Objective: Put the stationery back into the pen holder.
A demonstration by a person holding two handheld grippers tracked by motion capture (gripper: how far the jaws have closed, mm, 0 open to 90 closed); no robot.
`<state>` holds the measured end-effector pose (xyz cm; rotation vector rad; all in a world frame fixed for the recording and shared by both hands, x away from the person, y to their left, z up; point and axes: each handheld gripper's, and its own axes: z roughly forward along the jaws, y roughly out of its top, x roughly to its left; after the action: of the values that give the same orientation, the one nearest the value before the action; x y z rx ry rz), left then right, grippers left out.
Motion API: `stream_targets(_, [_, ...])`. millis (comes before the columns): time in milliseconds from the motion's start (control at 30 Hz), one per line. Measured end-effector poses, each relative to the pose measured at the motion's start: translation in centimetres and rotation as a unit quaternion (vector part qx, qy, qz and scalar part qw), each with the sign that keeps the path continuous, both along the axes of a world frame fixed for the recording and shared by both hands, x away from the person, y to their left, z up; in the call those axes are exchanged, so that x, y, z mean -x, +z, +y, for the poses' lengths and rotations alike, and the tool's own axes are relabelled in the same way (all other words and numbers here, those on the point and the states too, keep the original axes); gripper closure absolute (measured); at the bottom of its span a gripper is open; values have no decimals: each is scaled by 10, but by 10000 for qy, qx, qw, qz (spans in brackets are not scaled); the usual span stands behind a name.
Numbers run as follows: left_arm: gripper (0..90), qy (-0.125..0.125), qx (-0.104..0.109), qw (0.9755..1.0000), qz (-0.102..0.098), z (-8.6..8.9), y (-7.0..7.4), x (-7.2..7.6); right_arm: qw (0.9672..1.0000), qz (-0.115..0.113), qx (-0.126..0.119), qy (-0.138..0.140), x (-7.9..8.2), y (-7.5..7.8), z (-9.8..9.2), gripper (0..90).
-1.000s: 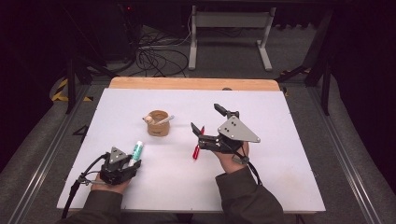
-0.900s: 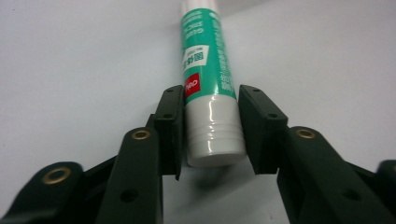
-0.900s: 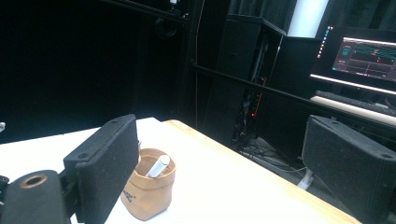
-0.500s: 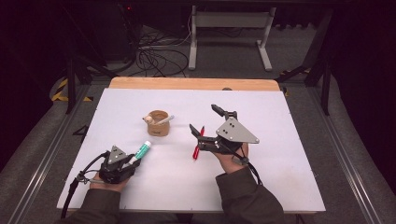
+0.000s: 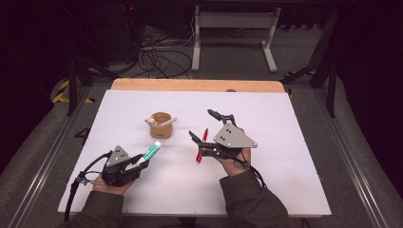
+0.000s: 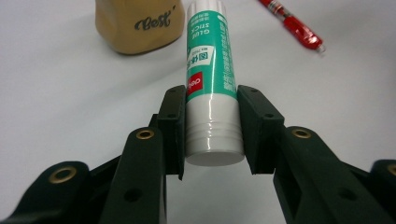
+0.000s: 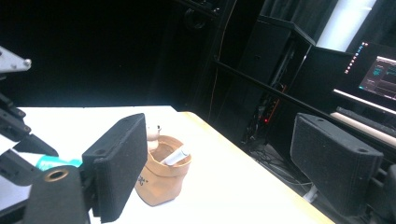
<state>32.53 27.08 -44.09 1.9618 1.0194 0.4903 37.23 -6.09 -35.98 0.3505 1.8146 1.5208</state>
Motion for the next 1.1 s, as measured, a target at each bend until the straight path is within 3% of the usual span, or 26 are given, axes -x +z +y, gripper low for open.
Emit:
stream_targets(133, [653,-179,301,9994,13,-1,6,0,9998,-51,115,151,0,0,0,228])
stream_targets(567, [652,-450,403,9980,-164,-12,22,-4,9972,-228,545,454,2,-2,5,236])
stream_targets(1100, [652,-736,468,9958,-272,-30,35,-12,9895,-513,1297,372,5,-8,15,340])
